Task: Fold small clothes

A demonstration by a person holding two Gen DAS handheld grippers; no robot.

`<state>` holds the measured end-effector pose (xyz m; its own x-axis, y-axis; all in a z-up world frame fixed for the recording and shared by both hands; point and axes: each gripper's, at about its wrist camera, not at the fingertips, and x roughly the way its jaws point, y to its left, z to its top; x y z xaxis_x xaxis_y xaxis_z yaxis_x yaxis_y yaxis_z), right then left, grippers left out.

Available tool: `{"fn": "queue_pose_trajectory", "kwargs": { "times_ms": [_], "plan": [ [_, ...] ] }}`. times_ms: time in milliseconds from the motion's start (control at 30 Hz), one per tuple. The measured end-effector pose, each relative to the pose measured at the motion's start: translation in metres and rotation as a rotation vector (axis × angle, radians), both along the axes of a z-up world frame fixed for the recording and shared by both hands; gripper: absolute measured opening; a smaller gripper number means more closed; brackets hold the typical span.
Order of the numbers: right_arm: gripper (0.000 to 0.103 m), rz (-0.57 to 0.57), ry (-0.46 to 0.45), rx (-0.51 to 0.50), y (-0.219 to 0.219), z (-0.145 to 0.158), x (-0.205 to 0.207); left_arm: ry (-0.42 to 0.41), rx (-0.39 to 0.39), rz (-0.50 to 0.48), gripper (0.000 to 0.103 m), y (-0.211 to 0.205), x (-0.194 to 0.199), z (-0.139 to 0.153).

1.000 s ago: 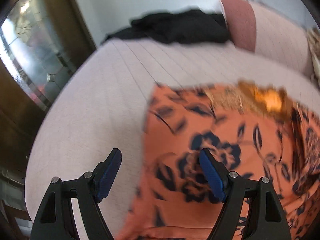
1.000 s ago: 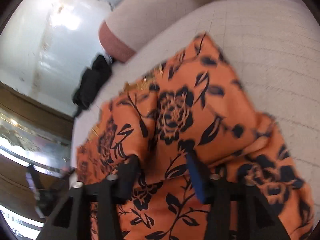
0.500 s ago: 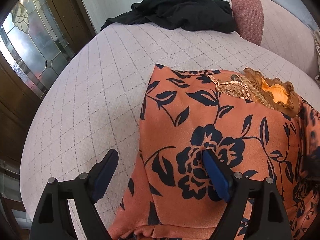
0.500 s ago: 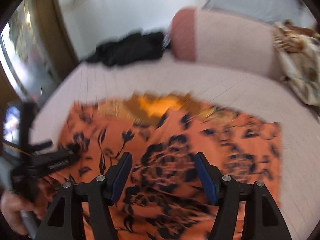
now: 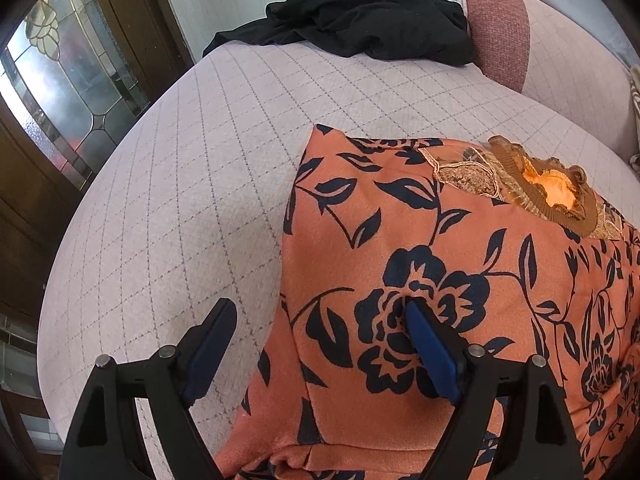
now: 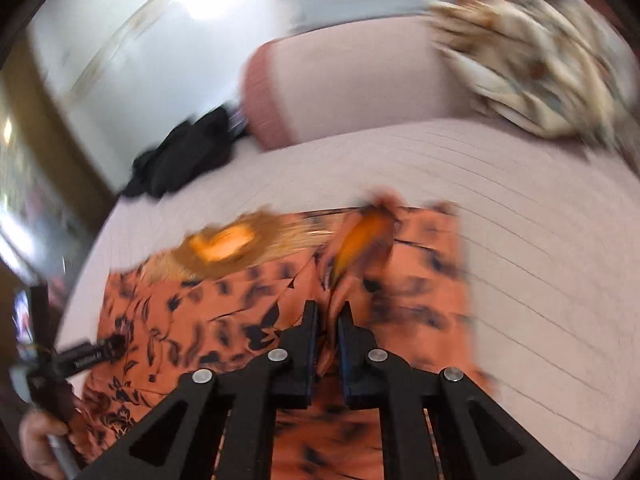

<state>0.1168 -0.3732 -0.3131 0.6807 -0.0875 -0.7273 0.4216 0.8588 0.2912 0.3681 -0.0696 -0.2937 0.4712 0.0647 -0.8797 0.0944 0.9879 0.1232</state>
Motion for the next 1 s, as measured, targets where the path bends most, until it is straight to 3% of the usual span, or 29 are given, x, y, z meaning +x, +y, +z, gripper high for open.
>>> {"fn": "queue_pose_trajectory", "kwargs": {
  "times_ms": [133,267,500,533,633,700,800,900,1000],
  "plan": [
    [0.014,-0.197,0.128,0.08,-0.062,-0.025,-0.043,-0.012,0.021,-0.005,0.087,-0.002,-0.003,0.001],
    [0.014,-0.247,0.094,0.111,-0.076,-0.026,-0.066,-0.03,0.062,-0.013,0.087,-0.008,-0.004,0.001],
    [0.015,-0.007,-0.046,0.03,-0.017,-0.004,-0.038,-0.071,0.145,-0.056,0.087,-0.024,-0.01,0.004],
    [0.015,0.041,-0.025,0.027,-0.005,-0.01,-0.028,-0.071,0.146,-0.057,0.087,-0.024,-0.01,0.003],
    [0.015,0.176,0.193,0.014,0.014,-0.05,-0.009,-0.063,0.133,-0.05,0.087,-0.021,-0.009,0.003],
    [0.015,0.195,0.125,-0.007,0.014,-0.051,-0.021,-0.064,0.131,-0.039,0.087,-0.014,-0.008,0.005],
    [0.015,0.176,0.16,0.06,0.004,-0.044,-0.028,-0.107,0.149,-0.04,0.086,-0.016,-0.013,0.013],
    [0.016,0.161,0.138,0.006,0.01,-0.024,-0.026,-0.145,0.132,-0.101,0.086,-0.029,-0.023,0.021],
    [0.016,0.236,0.072,0.074,0.029,-0.017,-0.016,-0.14,0.12,-0.176,0.086,-0.048,-0.032,0.018]
  ]
}}
